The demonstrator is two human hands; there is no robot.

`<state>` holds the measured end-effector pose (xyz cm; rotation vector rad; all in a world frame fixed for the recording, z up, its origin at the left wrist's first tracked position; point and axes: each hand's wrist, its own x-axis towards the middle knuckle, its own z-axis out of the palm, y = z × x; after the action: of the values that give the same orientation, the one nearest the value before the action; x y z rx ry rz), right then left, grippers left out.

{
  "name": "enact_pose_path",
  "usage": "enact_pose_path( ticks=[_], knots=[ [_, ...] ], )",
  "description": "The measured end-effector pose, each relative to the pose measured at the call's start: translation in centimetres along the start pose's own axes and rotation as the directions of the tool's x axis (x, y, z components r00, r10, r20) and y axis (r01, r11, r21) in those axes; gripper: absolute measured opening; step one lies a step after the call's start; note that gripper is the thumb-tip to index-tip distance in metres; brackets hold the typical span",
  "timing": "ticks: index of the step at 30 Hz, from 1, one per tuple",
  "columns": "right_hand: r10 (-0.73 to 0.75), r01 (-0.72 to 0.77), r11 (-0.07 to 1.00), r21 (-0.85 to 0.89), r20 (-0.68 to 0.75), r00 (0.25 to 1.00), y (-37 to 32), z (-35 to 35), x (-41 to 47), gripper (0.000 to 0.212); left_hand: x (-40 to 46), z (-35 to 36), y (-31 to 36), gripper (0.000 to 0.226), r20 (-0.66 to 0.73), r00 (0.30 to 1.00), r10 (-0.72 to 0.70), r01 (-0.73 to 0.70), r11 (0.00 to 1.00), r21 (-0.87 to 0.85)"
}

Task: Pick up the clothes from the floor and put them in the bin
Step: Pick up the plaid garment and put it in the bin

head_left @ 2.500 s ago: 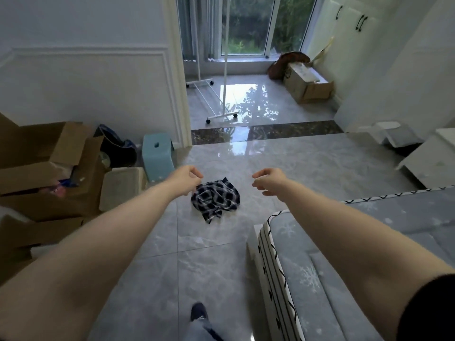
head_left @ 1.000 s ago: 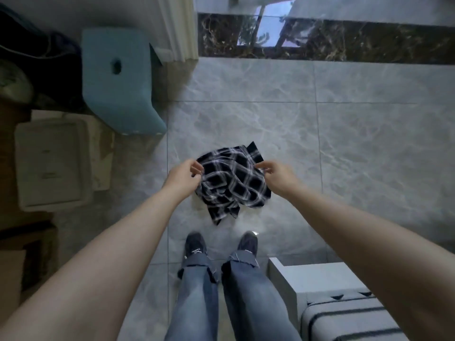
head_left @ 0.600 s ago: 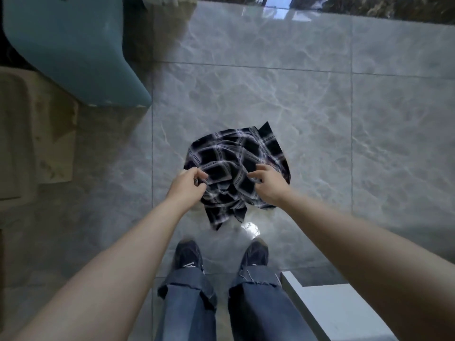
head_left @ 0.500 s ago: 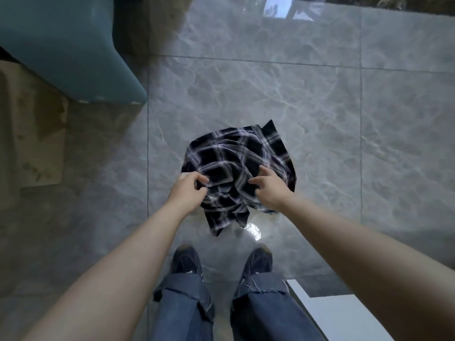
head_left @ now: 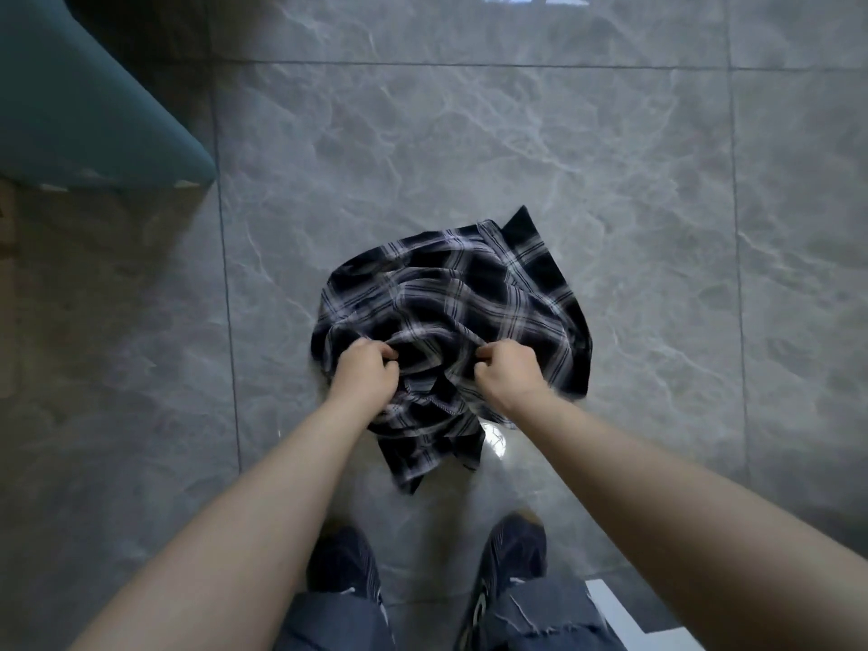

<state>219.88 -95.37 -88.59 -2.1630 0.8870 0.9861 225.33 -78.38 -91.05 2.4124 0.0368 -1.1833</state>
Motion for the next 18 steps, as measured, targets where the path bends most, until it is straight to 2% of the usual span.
enact_pose_path(
  ticks=[2,3,4,6,8,12,16,18],
  knots=[
    [0.001,0.017,0.995,0.096,-0.185,0.983,0.0,-0.1,-1.0,0.022,-0.9,-0.9,0.5,0.012,-0.109,0.993,-0.04,0.031,0.996,-0.081],
    [-0.002,0.037,0.99,0.137,-0.248,0.969,0.0,-0.4,-1.8,0.013,-1.6,-1.5,0.9,0.017,-0.157,0.986,-0.048,0.032,0.994,-0.104],
    [0.005,0.049,0.982,0.184,-0.28,0.96,-0.2,-0.8,-3.0,0.015,-2.5,-2.3,1.4,0.027,-0.188,0.981,-0.049,0.029,0.994,-0.107],
    [0.018,0.064,0.963,0.26,-0.299,0.954,-0.6,-1.8,-5.5,0.031,-4.6,-4.0,2.5,0.036,-0.202,0.979,-0.036,0.019,0.996,-0.085],
    [0.019,0.061,0.966,0.252,-0.303,0.953,-1.3,-3.5,-8.5,0.037,-7.1,-6.0,4.2,0.034,-0.172,0.985,0.006,-0.014,0.999,-0.044],
    [-0.032,0.09,0.977,0.196,-0.281,0.959,-2.9,-7.1,-13.9,0.022,-12.5,-10.3,8.1,0.045,-0.122,0.987,0.11,-0.102,0.992,0.068],
    [-0.034,0.126,0.948,0.291,-0.302,0.953,-5.8,-13.6,-20.8,0.022,-19.4,-16.5,13.3,0.049,-0.139,0.975,0.174,-0.157,0.98,0.124],
    [-0.036,0.143,0.933,0.33,-0.312,0.949,-7.6,-17.7,-25.2,0.026,-23.5,-19.8,16.4,0.048,-0.14,0.974,0.176,-0.164,0.982,0.094]
  ],
)
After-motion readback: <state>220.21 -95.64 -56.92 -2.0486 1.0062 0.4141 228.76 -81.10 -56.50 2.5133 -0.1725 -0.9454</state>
